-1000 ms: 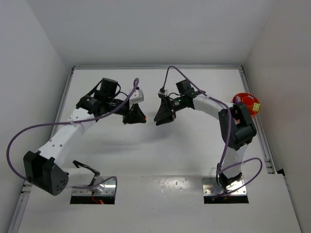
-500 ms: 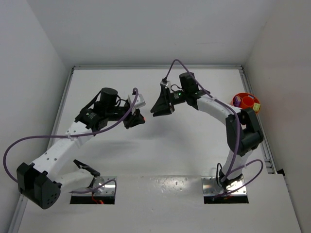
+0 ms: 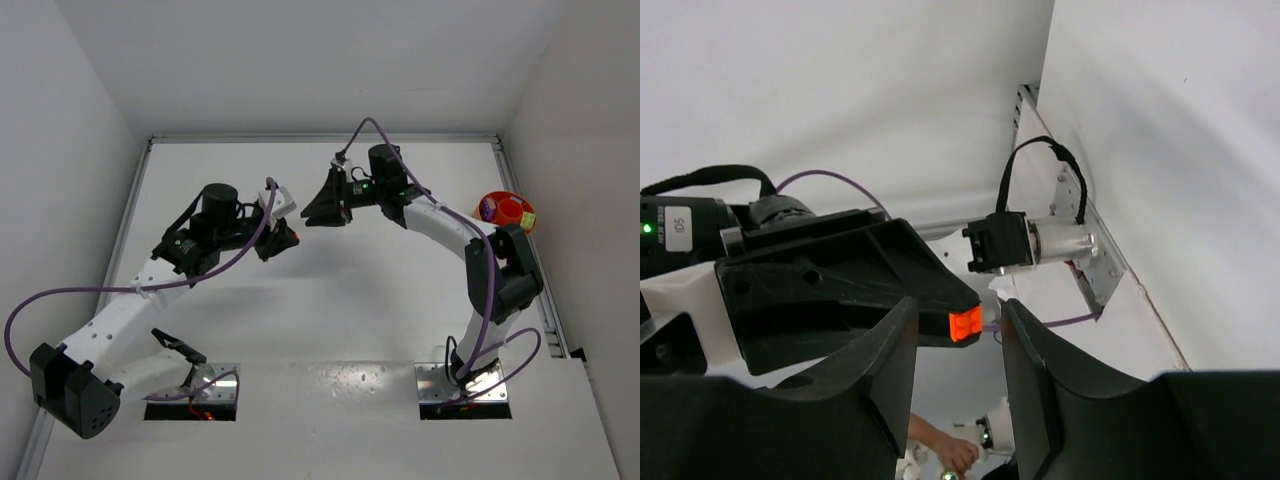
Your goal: Sort the legos into containers by color
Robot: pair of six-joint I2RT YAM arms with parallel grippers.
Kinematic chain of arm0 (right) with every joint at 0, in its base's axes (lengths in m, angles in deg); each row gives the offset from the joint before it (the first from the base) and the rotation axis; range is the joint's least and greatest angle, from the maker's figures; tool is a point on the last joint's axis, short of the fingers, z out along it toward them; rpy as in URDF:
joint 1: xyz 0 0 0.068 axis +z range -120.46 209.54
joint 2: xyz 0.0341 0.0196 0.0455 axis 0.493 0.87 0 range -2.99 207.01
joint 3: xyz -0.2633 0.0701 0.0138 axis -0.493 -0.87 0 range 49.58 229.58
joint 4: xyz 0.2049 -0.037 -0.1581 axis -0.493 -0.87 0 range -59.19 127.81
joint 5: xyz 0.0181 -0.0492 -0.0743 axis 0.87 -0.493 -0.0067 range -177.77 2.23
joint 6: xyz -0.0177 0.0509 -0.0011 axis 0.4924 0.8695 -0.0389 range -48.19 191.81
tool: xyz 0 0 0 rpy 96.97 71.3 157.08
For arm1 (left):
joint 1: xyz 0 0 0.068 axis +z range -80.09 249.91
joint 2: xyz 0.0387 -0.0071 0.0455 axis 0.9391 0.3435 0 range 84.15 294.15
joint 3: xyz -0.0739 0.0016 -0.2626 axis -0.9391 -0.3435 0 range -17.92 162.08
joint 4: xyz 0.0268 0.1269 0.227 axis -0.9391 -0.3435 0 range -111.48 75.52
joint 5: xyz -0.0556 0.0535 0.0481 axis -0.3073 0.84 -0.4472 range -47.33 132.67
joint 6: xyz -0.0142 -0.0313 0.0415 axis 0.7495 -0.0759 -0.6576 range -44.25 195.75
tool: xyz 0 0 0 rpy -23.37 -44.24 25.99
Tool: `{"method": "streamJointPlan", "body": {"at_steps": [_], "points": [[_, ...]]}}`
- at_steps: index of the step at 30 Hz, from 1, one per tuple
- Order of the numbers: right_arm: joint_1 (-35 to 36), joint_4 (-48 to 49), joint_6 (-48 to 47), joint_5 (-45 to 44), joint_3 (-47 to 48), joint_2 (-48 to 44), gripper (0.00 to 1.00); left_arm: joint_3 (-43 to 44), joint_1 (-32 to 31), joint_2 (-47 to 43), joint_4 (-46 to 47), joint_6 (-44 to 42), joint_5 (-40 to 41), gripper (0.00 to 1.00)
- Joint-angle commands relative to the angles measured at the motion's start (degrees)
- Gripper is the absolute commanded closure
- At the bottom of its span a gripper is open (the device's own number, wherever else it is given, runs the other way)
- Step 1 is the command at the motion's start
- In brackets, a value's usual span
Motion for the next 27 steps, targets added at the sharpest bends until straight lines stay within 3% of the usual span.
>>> {"method": "streamJointPlan", "body": {"at_steps": [1, 27], "points": [[0.9, 3.7, 3.7, -1.7, -0.1, -1.0, 0.61, -0.4, -0.7, -0.9, 3.2, 1.5, 0.3, 1.0], [4.2, 4.8, 3.2, 0.0, -1.2, -1.5, 0.66, 0.1, -0.7, 0.6, 4.3, 2.5, 3.3, 1.0]]}}
